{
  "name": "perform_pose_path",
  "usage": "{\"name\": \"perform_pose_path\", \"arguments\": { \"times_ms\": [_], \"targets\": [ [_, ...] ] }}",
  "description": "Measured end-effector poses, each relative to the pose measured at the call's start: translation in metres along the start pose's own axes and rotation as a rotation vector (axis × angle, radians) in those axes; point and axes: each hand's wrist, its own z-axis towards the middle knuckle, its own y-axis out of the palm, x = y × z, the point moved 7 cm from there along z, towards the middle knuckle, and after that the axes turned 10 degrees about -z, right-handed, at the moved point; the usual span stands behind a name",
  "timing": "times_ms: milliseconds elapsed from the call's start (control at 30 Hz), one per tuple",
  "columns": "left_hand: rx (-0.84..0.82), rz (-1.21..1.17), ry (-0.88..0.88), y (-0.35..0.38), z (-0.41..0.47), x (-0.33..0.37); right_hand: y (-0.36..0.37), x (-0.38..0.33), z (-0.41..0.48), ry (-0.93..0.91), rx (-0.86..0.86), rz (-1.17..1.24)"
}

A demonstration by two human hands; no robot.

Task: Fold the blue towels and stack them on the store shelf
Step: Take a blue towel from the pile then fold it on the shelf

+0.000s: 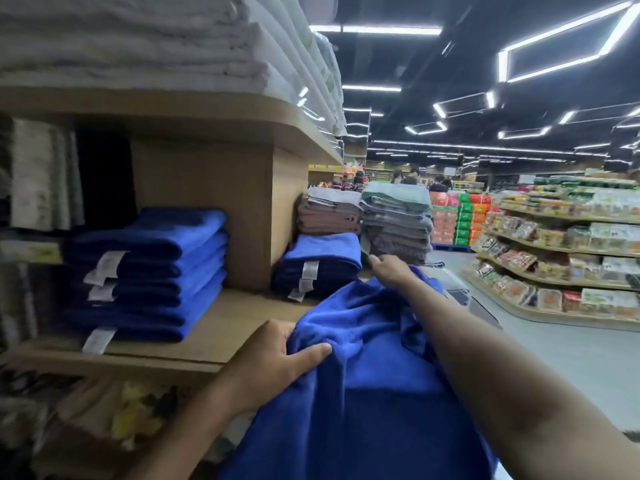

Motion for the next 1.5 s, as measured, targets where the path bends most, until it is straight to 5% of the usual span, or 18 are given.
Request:
{"name": "perform_pose_path", "arguments": {
  "times_ms": [133, 333, 467, 600, 733, 867, 1033, 1133, 1200, 1367, 1500],
  "targets": [
    [-0.021, -0.045, -0.031, 0.002, -0.001, 0.008, -0.012, -0.009, -0.019, -0.075, 0.038, 0.081],
    [-0.005, -0.051, -0.079, 0.003, -0.012, 0.018, -0.055, -0.067, -0.150, -0.415, 0.038, 0.616],
    [-0.011, -0.193, -0.121, 0.007, -0.041, 0.019, -0.023, -0.045, -0.253, -0.542, 0.169, 0.137],
    [-0.021, -0.265, -0.276, 0.019, -0.096, -0.015, -0.001, -0.028, -0.274, -0.454, 0.294, -0.345],
    [-0.104, -0.212, -0.534, 0.034, -0.148, -0.063, 0.008, -0.030, -0.275, -0.467, 0.363, -0.411],
    [-0.147, -0.371, -0.536, 0.038, -0.169, -0.057, 0.009, -0.029, -0.272, -0.451, 0.356, -0.428],
    [-0.126, -0.761, -0.546, 0.039, -0.159, -0.020, -0.013, -0.043, -0.324, -0.809, 0.309, 0.286],
    [-0.090, -0.918, -0.493, 0.041, -0.141, 0.003, 0.001, -0.050, -0.359, -0.923, 0.133, 0.313],
    [-0.064, -0.949, -0.459, 0.043, -0.131, 0.017, 0.000, -0.046, -0.364, -0.894, 0.214, 0.294],
    [0.001, -0.581, -0.338, 0.037, -0.101, 0.045, -0.033, -0.026, -0.346, -0.731, 0.281, 0.618],
    [0.186, -0.190, 0.033, 0.012, -0.054, 0.076, -0.065, -0.026, -0.310, -0.588, 0.270, 0.690]
  ]
}}
